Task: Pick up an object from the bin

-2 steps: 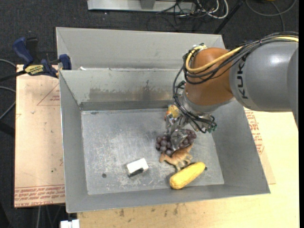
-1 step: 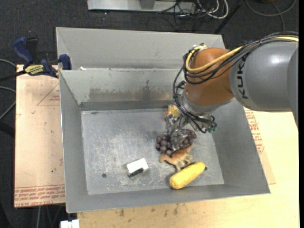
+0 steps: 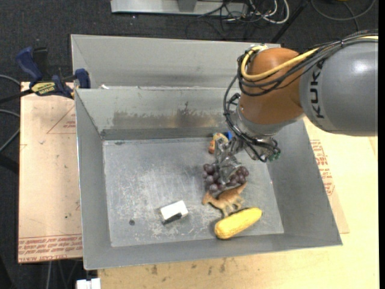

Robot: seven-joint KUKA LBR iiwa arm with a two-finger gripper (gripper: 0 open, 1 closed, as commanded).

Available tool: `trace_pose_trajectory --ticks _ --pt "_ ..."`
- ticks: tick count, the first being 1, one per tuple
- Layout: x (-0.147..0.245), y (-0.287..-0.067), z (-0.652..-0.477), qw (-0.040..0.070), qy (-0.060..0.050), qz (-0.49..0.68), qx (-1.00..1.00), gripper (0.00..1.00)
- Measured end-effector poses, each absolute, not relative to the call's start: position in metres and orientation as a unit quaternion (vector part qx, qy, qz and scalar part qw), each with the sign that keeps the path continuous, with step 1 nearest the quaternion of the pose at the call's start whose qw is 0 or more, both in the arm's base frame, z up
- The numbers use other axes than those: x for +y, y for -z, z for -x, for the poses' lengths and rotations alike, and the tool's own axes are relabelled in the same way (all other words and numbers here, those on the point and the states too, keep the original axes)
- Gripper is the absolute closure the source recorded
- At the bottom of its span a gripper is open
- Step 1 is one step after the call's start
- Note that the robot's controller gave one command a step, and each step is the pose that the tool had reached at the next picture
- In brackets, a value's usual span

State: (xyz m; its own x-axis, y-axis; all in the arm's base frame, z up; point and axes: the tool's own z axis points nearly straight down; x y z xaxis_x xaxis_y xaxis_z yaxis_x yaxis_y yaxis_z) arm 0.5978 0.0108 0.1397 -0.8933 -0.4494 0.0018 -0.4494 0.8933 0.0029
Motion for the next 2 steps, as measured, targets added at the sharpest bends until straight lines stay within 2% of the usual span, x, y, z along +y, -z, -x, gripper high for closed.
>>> trace_pose_trajectory --ticks 1,2 --pt "0.014 -0.197 -0.582 0.002 0.001 -0.231 -0.973 1.00" --pt "-0.012 -0.220 -0.558 -0.007 -0.001 -0.243 -0.970 1.00"
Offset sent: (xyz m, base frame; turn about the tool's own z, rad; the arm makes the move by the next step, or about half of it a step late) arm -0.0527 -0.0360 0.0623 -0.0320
